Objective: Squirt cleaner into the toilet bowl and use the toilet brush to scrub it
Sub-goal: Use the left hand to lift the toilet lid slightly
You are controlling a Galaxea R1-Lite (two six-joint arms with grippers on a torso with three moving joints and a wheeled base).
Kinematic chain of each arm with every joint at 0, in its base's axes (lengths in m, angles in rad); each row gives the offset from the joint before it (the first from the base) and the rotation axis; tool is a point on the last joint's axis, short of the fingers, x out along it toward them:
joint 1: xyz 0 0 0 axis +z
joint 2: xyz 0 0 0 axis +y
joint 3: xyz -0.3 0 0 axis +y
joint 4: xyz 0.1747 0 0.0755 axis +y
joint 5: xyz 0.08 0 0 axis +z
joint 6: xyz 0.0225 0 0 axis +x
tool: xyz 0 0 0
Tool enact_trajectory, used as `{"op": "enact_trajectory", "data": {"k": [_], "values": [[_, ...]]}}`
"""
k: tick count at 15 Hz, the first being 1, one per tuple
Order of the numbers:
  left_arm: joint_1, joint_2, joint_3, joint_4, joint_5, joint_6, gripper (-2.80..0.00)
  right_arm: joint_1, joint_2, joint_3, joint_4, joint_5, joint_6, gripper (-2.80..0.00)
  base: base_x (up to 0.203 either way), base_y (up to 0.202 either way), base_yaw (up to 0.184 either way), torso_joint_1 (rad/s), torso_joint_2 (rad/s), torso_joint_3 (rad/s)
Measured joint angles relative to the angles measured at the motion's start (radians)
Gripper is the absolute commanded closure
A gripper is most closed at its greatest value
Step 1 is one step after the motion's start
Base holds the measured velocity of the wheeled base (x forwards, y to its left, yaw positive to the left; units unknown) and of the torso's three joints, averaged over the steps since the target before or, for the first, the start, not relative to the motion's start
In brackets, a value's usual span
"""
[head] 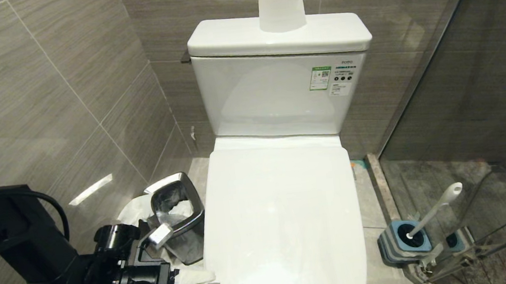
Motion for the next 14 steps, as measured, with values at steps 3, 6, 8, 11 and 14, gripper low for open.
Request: {"op": "enact_trajectory", "data": {"k": [3, 6, 8, 11, 14], "values": [[-0.029, -0.007, 0.001, -0.016, 0.065, 0.002, -2.80, 0.000, 0.000, 0.000, 0.000, -0.001, 0.000, 0.00, 0.000, 0.000, 0.000, 0.000, 0.00, 0.000], [-0.043, -0.019, 0.002, -0.019, 0.068, 0.000, -2.80, 0.000, 0.000, 0.000, 0.000, 0.000, 0.000, 0.00, 0.000, 0.000, 0.000, 0.000, 0.00, 0.000], [-0.046, -0.032, 0.003, -0.021, 0.040, 0.000, -2.80, 0.000, 0.000, 0.000, 0.000, -0.001, 0.000, 0.00, 0.000, 0.000, 0.000, 0.000, 0.00, 0.000], [-0.049, -0.047, 0.008, -0.018, -0.026, -0.003, -2.80, 0.000, 0.000, 0.000, 0.000, 0.000, 0.000, 0.00, 0.000, 0.000, 0.000, 0.000, 0.00, 0.000], [-0.049, -0.062, 0.020, -0.017, -0.105, -0.010, -2.80, 0.000, 0.000, 0.000, 0.000, -0.001, 0.000, 0.00, 0.000, 0.000, 0.000, 0.000, 0.00, 0.000]]}}
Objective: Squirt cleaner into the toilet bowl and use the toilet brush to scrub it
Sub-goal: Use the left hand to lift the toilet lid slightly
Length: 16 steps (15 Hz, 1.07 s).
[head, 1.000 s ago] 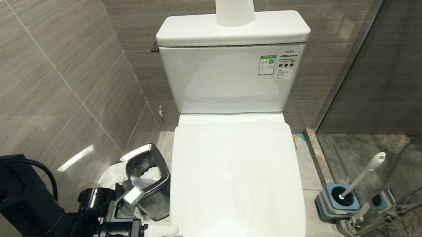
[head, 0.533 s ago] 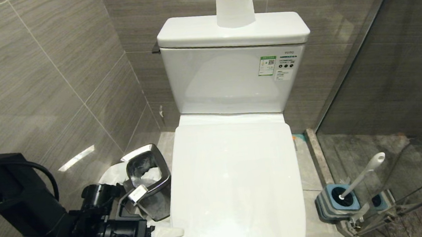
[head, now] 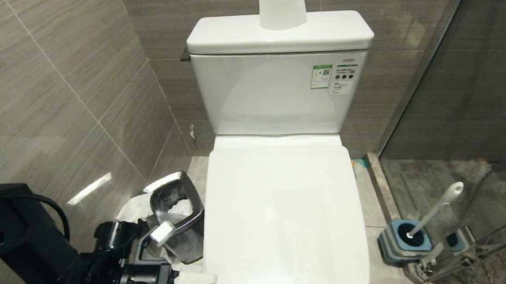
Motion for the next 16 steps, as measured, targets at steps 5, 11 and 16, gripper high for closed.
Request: {"op": "enact_trajectory", "data": {"k": [5, 11, 16], "values": [[0.002, -0.025, 0.020, 0.003, -0.074, -0.004, -2.80, 0.000, 0.000, 0.000, 0.000, 0.000, 0.000, 0.00, 0.000, 0.000, 0.000, 0.000, 0.00, 0.000], [-0.001, -0.053, 0.041, 0.001, -0.132, -0.003, -2.80, 0.000, 0.000, 0.000, 0.000, 0.001, 0.000, 0.00, 0.000, 0.000, 0.000, 0.000, 0.00, -0.001], [0.002, -0.097, 0.049, 0.032, -0.135, -0.003, -2.80, 0.000, 0.000, 0.000, 0.000, 0.001, 0.000, 0.00, 0.000, 0.000, 0.000, 0.000, 0.00, 0.000]]}}
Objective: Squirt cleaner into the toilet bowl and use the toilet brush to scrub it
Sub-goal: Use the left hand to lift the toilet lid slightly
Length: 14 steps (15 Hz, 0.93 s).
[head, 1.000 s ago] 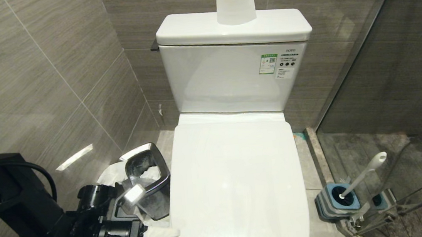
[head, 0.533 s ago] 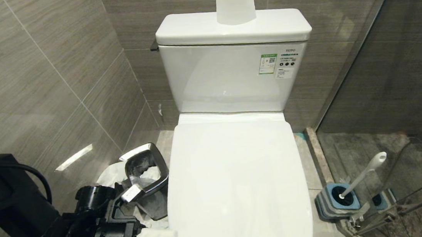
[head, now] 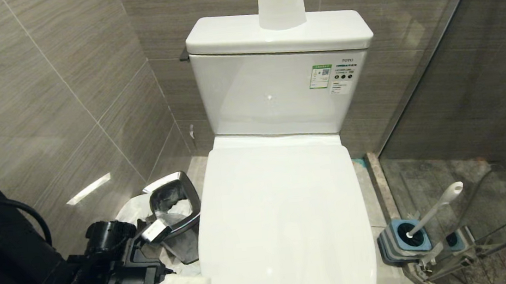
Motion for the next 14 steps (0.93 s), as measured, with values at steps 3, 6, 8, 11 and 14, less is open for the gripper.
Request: {"op": "enact_trajectory", "data": {"k": [3, 6, 8, 11, 14], "values": [[-0.010, -0.043, 0.020, 0.037, -0.007, -0.001, -2.80, 0.000, 0.000, 0.000, 0.000, 0.000, 0.000, 0.00, 0.000, 0.000, 0.000, 0.000, 0.00, 0.000], [-0.019, -0.084, 0.031, 0.045, -0.010, -0.002, -2.80, 0.000, 0.000, 0.000, 0.000, 0.000, 0.000, 0.00, 0.000, 0.000, 0.000, 0.000, 0.00, 0.000], [-0.021, -0.106, 0.030, 0.045, -0.010, -0.005, -2.80, 0.000, 0.000, 0.000, 0.000, 0.000, 0.000, 0.00, 0.000, 0.000, 0.000, 0.000, 0.00, 0.000], [-0.039, -0.137, 0.030, 0.045, -0.008, -0.023, -2.80, 0.000, 0.000, 0.000, 0.001, 0.000, 0.000, 0.00, 0.000, 0.000, 0.000, 0.000, 0.00, 0.000], [-0.058, -0.164, 0.028, 0.054, -0.003, -0.025, -2.80, 0.000, 0.000, 0.000, 0.000, 0.000, 0.000, 0.00, 0.000, 0.000, 0.000, 0.000, 0.00, 0.000]]}}
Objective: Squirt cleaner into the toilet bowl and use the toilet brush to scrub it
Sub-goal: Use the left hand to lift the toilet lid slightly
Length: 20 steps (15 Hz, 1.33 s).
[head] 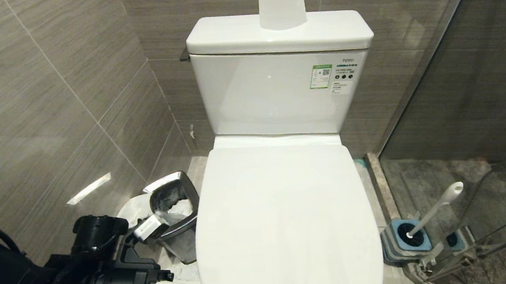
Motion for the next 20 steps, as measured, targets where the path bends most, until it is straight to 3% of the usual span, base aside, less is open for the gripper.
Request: {"op": "enact_trajectory", "data": {"k": [6, 14, 17, 20], "values": [[-0.012, -0.023, -0.046, 0.006, 0.042, -0.016, -2.80, 0.000, 0.000, 0.000, 0.000, 0.000, 0.000, 0.00, 0.000, 0.000, 0.000, 0.000, 0.00, 0.000], [-0.011, -0.105, -0.113, -0.004, 0.040, -0.176, -2.80, 0.000, 0.000, 0.000, 0.000, 0.000, 0.000, 0.00, 0.000, 0.000, 0.000, 0.000, 0.00, 0.000], [-0.022, -0.145, -0.150, -0.007, 0.038, -0.272, -2.80, 0.000, 0.000, 0.000, 0.000, 0.000, 0.000, 0.00, 0.000, 0.000, 0.000, 0.000, 0.00, 0.000], [-0.038, -0.167, -0.176, -0.009, 0.038, -0.296, -2.80, -0.001, 0.000, 0.000, 0.000, -0.001, 0.000, 0.00, 0.000, 0.000, 0.000, 0.000, 0.00, 0.000]]}}
